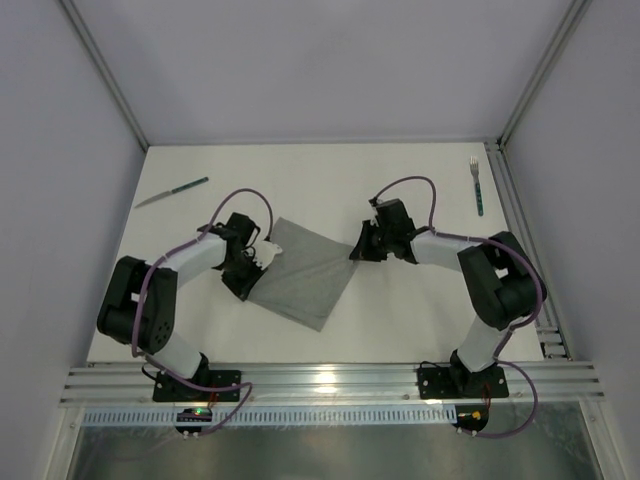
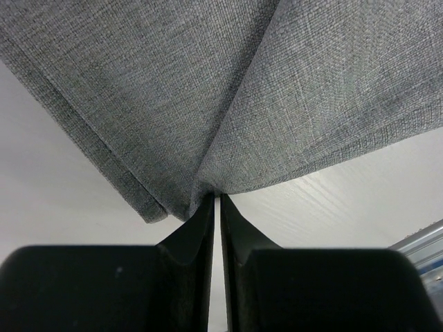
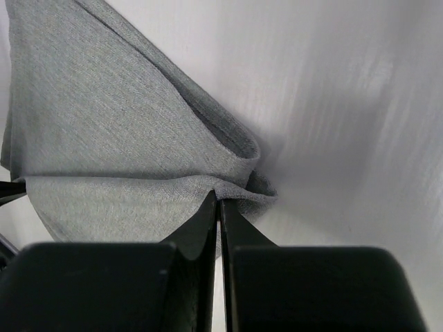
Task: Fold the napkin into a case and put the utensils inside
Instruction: Smooth out the upper triangle-folded napkin at the center of the board.
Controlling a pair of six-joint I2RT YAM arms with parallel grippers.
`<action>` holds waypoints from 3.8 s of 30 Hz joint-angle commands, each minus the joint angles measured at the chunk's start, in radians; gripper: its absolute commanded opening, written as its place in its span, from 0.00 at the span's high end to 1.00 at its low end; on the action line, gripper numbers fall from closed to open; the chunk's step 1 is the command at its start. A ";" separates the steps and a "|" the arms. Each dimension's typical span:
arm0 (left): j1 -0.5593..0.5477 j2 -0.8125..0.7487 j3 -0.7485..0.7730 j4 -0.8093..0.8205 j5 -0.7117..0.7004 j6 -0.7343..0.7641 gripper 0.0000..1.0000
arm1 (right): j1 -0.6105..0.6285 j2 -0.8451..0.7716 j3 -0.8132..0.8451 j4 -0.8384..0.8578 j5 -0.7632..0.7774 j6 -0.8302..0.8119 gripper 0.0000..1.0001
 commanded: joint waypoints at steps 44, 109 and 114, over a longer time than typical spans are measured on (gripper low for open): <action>0.063 -0.021 0.012 0.000 -0.032 -0.012 0.75 | 0.628 -0.077 0.089 -0.377 0.339 -0.284 0.54; 0.100 -0.096 0.083 -0.066 -0.011 -0.020 0.69 | 0.263 -0.170 0.192 -0.484 0.089 -0.305 0.48; 0.098 -0.080 0.084 -0.051 -0.002 -0.038 0.64 | 0.028 -0.101 0.218 -0.411 0.003 -0.272 0.49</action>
